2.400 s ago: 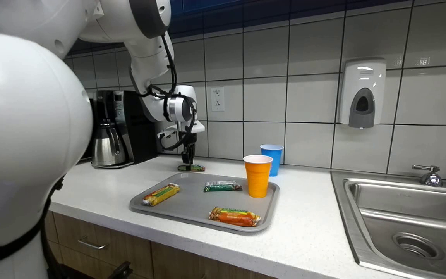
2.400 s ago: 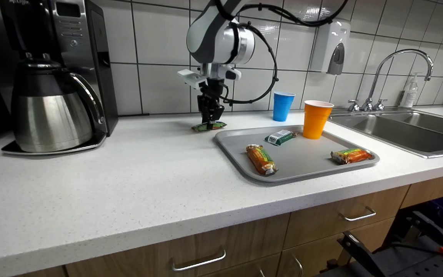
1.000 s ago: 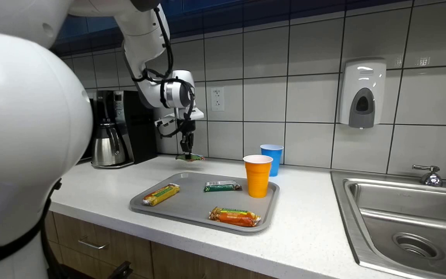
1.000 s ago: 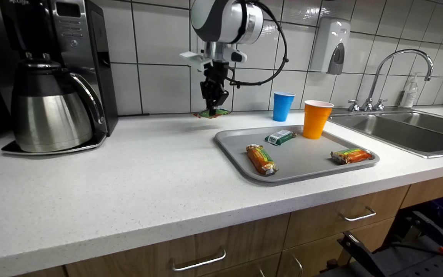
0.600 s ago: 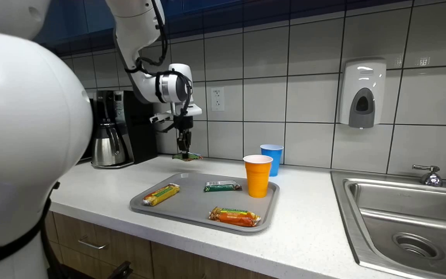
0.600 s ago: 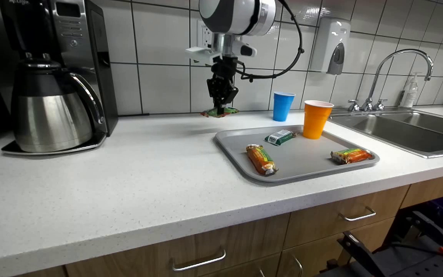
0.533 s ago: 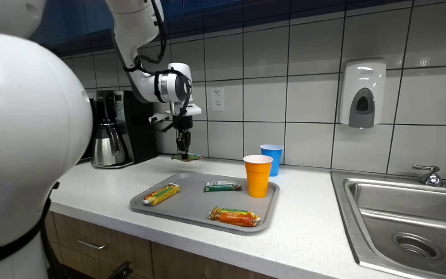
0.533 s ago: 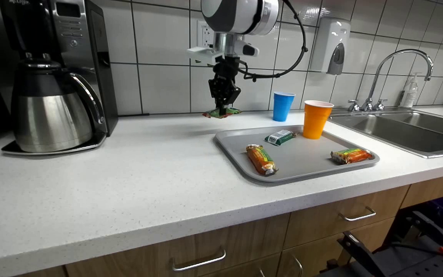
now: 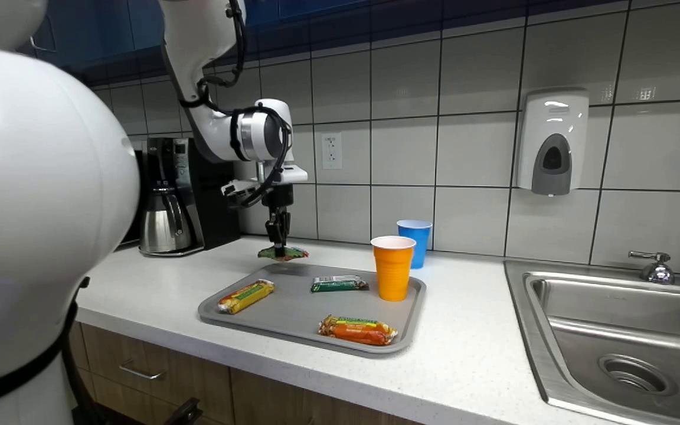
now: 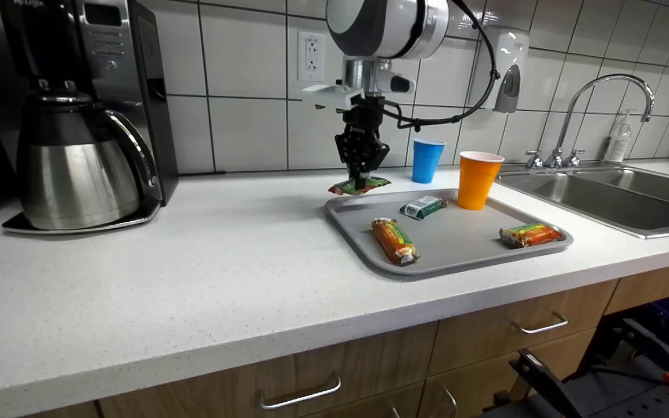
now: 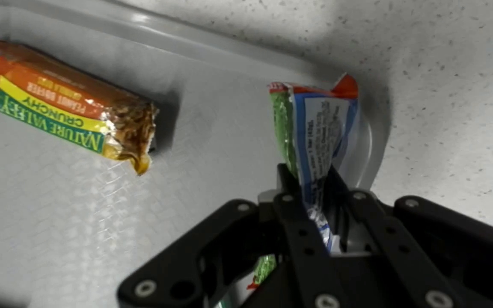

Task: Pick up the candy bars on the table and place them on the tray

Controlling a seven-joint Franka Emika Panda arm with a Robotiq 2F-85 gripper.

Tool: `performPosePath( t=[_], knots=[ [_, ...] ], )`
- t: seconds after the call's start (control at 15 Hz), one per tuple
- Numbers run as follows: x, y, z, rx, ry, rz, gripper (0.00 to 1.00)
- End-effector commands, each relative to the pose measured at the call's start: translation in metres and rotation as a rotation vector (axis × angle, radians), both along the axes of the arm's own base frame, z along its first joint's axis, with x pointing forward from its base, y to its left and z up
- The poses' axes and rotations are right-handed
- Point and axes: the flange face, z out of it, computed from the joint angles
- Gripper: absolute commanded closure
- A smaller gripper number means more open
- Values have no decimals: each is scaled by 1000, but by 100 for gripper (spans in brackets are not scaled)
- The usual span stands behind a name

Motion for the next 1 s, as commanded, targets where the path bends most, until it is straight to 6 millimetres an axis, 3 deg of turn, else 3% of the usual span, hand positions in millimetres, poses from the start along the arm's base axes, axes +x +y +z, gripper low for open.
performPosePath(
  t=[0.0,0.47,0.53,0.73,0.93],
  knots=[
    [-17,-13,-3,-19,8,-15,95],
    [-23,-23,-20,-43,40,-24,95],
    [-23,-23,-21,-54,40,-25,59],
    [-24,-23,-23,-65,44,-20,42],
    [-23,-23,-20,-65,41,-14,19]
  ],
)
